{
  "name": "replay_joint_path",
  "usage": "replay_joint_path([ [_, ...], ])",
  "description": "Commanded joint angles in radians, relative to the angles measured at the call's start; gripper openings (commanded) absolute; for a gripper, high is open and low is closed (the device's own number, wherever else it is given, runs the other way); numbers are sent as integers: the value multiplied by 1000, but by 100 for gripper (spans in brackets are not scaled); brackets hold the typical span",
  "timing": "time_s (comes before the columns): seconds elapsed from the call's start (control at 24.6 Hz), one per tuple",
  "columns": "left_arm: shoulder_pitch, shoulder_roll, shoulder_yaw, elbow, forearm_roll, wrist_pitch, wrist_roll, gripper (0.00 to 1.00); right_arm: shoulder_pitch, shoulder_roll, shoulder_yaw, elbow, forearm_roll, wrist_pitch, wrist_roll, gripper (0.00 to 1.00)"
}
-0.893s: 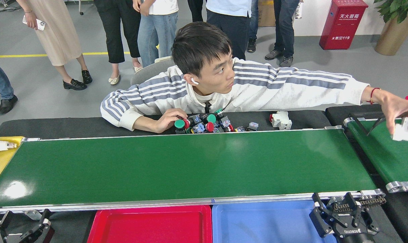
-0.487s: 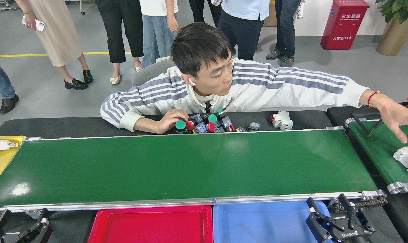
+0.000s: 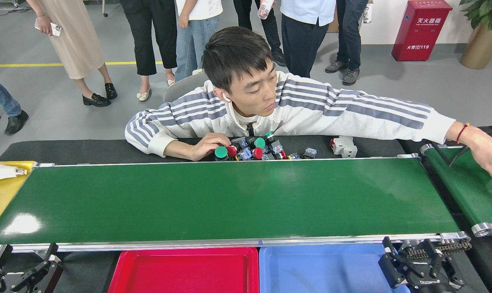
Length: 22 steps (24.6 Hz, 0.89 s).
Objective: Pick switch part from conveyor to tray
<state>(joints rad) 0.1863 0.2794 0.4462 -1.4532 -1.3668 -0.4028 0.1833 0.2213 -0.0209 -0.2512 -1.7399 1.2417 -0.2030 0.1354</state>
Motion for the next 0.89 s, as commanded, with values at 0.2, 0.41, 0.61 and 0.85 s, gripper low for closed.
replay_joint_path([
  [0.2,-13,-20,16,-9,8,2,8,100,-11,-5,-5,-9,2,5,1,99],
  [0.41,-15,-29,3,-6,6,4,8,100,-23,-10,-5,-1,2,5,0,99],
  [0.61,-15,-46,2,-15,3,1,8,100,-37,-19,-7,2,4,5,0,99],
  [0.85,-5,-42,-30,-15,0,-2,7,100,-39,-71,-3,11,39,4,-2,99],
])
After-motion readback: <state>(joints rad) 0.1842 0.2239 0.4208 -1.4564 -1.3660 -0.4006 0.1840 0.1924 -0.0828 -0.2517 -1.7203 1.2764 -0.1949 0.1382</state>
